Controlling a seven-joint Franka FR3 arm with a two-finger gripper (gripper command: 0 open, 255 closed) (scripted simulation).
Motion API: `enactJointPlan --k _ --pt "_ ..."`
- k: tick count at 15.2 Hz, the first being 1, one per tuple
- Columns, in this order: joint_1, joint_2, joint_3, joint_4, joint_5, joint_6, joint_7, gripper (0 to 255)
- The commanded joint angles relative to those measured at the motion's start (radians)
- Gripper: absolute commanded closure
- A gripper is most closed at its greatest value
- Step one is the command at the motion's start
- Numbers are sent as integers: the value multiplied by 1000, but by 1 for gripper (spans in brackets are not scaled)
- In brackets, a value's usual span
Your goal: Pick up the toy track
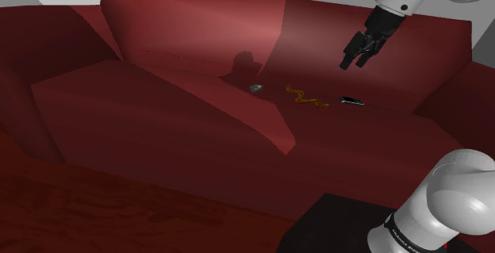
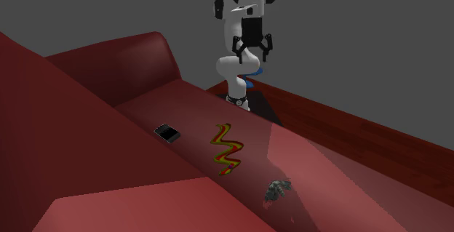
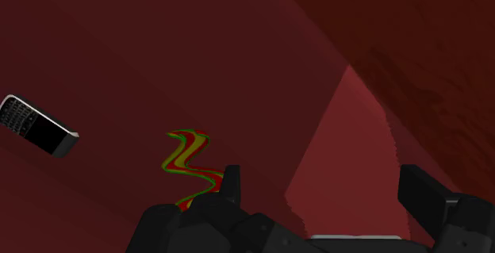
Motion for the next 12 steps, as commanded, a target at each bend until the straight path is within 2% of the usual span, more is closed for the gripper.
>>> enactJointPlan --k 1,12 --pt "0 0 0 0 0 0 0 0" --pt "-17 340 -112 51 -5 245 -81 0"
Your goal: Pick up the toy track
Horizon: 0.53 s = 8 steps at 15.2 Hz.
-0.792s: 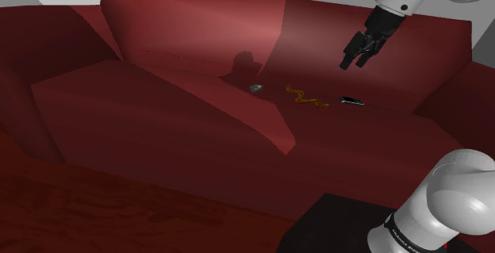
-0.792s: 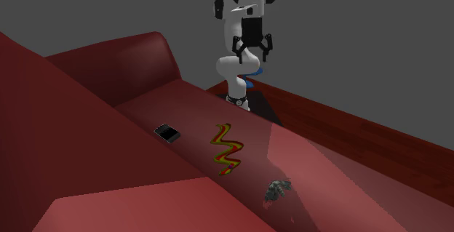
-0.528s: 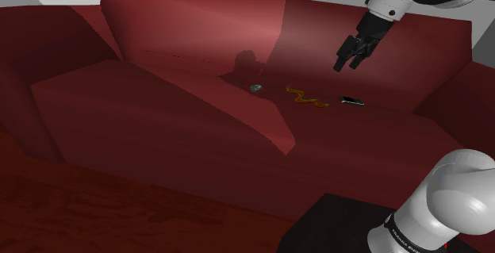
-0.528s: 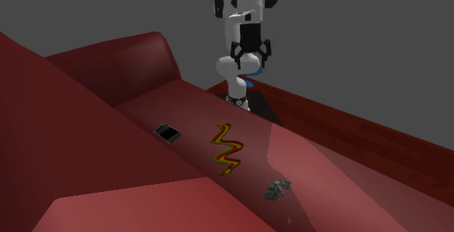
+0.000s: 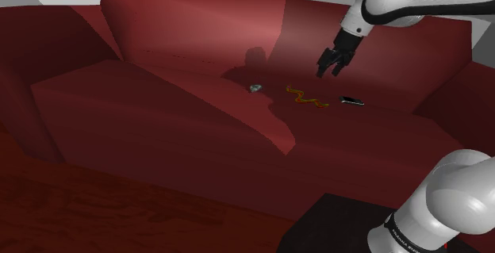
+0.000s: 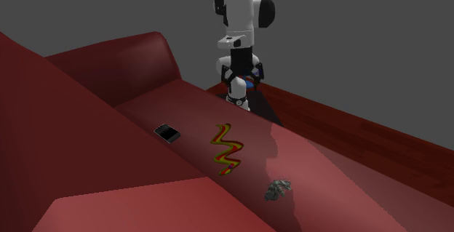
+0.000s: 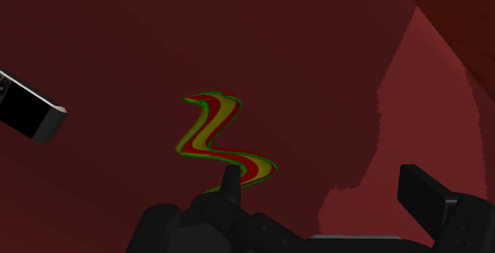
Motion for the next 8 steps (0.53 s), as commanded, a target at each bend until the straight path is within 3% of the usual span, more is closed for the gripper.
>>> enactJointPlan --k 1,8 --pt "0 74 -20 31 7 35 -16 0" --pt "-5 328 -86 147 58 140 -86 0"
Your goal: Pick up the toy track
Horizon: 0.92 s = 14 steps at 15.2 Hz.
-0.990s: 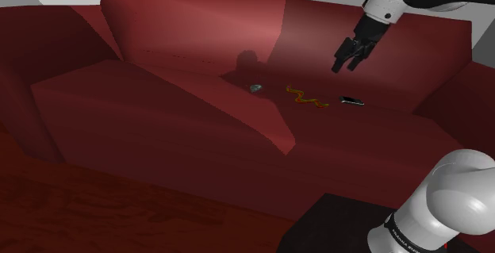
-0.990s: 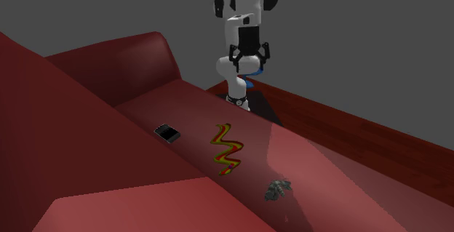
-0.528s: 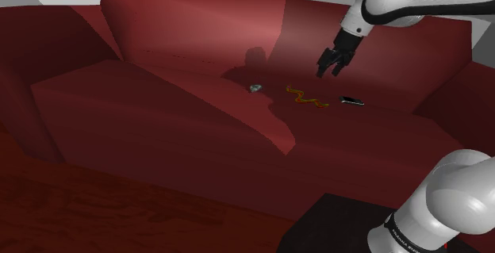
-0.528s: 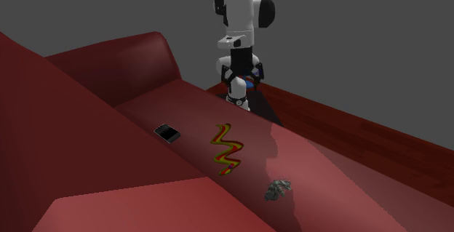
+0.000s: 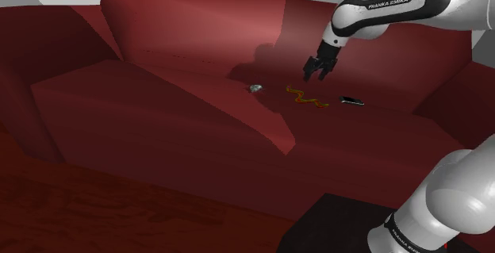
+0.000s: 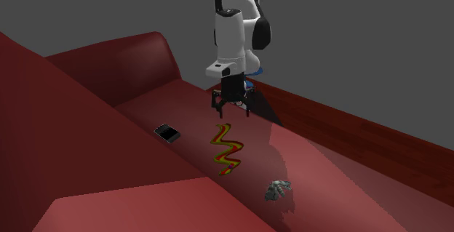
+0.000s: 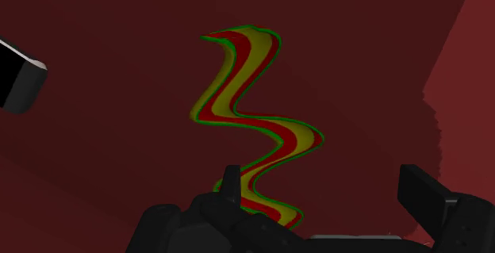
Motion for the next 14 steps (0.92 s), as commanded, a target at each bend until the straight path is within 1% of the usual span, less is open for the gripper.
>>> enactJointPlan --k 1,8,14 --pt "-4 82 -21 42 22 28 -28 0" --pt "-33 350 -57 222 117 72 -109 0" --pt "-36 378 -53 175 133 145 -124 0"
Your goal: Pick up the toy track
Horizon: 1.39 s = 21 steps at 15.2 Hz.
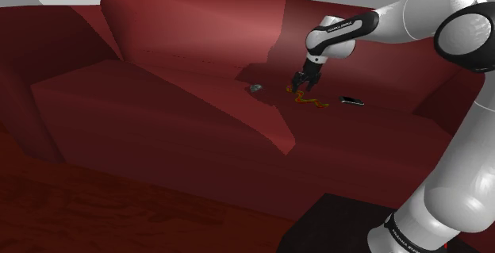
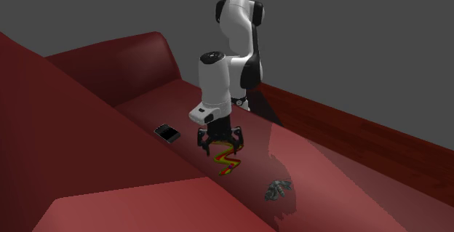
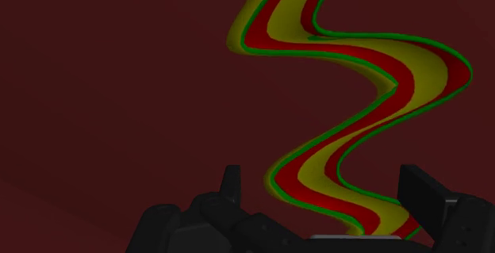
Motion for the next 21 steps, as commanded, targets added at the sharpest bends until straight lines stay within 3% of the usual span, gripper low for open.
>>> enactJointPlan --k 1,3,4,13,21 --pt "0 13 2 -13 7 25 -4 0" --pt "0 16 2 -17 9 32 -6 0" --pt "0 15 2 -18 8 33 -6 255" --pt "0 16 2 -17 9 32 -6 255" --pt "2 -23 -2 45 -14 -65 15 255"
